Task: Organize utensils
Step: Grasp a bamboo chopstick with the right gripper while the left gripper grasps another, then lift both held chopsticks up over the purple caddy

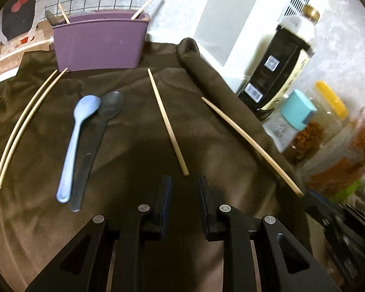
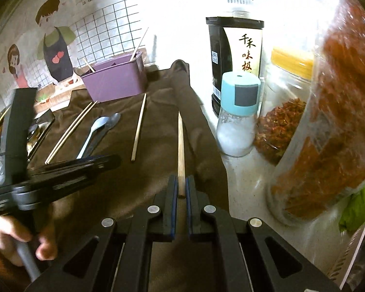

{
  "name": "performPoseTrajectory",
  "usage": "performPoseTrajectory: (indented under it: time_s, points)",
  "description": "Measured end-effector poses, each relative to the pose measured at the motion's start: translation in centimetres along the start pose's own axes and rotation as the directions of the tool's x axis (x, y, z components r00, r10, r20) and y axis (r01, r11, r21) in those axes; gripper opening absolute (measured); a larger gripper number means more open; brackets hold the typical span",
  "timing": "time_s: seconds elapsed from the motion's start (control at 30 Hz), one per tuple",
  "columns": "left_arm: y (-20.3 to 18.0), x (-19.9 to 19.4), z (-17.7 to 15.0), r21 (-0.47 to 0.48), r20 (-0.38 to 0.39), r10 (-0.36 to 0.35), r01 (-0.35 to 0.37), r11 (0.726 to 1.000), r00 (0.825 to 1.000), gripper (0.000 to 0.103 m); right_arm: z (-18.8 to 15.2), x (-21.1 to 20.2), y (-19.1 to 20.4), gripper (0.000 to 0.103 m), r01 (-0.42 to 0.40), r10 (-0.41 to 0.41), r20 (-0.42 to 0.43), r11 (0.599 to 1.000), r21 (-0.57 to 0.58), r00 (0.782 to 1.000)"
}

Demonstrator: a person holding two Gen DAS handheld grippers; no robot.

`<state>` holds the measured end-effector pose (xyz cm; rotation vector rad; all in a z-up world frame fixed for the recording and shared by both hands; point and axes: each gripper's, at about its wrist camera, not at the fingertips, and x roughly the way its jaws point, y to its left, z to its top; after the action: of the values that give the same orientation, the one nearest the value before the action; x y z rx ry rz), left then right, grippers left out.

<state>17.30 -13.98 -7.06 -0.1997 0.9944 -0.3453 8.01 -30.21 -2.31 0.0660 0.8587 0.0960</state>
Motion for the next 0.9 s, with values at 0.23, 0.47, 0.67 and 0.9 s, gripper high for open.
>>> performPoseTrajectory:
  time_s: [0.23,0.47,0.67,0.9]
  points:
    - [-1.0,2.5,0.4,-0.017,-0.026,0.055,-0.055,0.998,0.998,0.023,-0.2,-0.2,-0.3,0.006,-0.012,0.011,0.008,1.000,0.015,1.000]
    - [-2.3,3.7,1.0,0.029,0.000,0.180,-0.180,0.983,0.984,0.023,0.0,-0.1,-0.2,0.006,-0.018,0.018,0.011,1.000,0.013,1.000]
    - [-1.9,3.7,1.2,0.042,0.013,0.198,-0.198,0.979,0.980,0.008,0.3,-0.1,0.2,0.006,-0.015,0.015,0.020,1.000,0.004,1.000]
    - [-0.4,0.3,1.5,0.042,0.089,0.193,-0.197,0.979,0.977,0.006,0.8,-0.4,1.1,0.006,-0.015,0.016,0.030,1.000,-0.016,0.999]
